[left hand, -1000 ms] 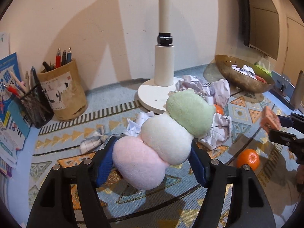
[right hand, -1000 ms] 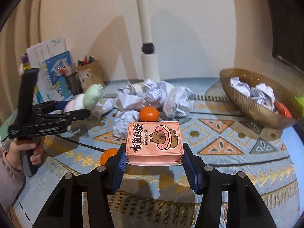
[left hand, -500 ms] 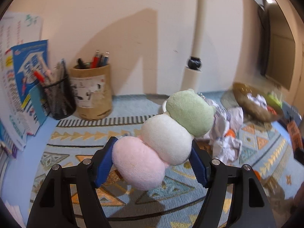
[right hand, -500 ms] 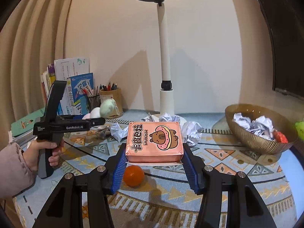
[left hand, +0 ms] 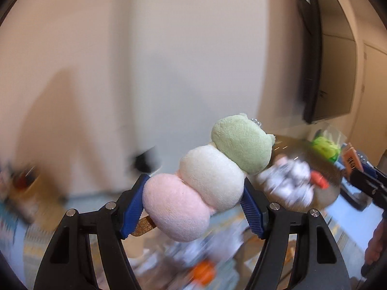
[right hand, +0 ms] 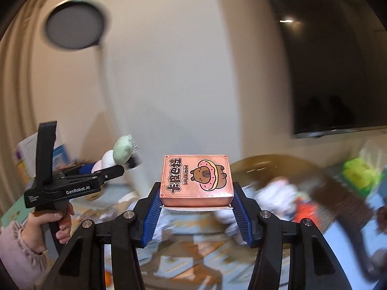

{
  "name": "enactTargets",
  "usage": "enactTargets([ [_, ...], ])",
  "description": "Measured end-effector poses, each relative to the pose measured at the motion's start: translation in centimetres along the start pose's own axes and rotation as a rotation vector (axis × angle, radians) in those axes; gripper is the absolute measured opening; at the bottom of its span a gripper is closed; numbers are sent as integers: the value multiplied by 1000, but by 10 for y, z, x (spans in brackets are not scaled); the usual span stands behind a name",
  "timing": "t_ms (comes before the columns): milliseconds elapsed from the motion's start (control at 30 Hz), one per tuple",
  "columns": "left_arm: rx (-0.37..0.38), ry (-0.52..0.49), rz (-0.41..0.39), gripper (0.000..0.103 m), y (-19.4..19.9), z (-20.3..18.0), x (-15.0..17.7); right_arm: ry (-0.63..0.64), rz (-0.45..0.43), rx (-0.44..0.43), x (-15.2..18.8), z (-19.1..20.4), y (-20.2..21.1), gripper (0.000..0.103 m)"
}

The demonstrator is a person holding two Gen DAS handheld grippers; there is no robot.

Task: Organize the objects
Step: 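Carry the snack box and plush stack to the brown bowl and release them, then grasp a paper ball with the right tool while the left tool grasps the checked bow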

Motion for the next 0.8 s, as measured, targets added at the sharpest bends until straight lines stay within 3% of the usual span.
enactTargets([
  [200,95,-111,77,70,-82,-94,-43,-122,43,96,-10,-81,-15,54],
  [233,119,-127,102,74,-99,-108,-46,-145,54,117,-8,-94,-21,55],
  [300,123,-144,152,79,-128,-127,-44,-176,74,136,-3,-110,-32,78],
  [333,132,-142,189,90,-140,-131,-40,-206,109,149,3,-119,-40,103],
  [367,168,-129,261,102,-154,-134,-32,-227,154,151,9,-125,-47,103],
  [433,237,-54,334,102,-167,-134,-21,-258,222,147,21,-136,-56,103],
  [600,163,-82,291,102,-148,-123,-13,-314,183,153,26,-148,-40,103],
  [800,98,-95,241,102,-97,-94,-9,-339,154,128,11,-114,-22,103],
])
Point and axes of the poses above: each gripper's, at about its wrist camera, not at the fingertips, and y roughly against the way its jaws point, z to its left, x to its underside, the point moved 7 cm from there along -y, roughly the way its jaws point, and after that the axes turned 5 degrees about z, right-handed, at the moved point
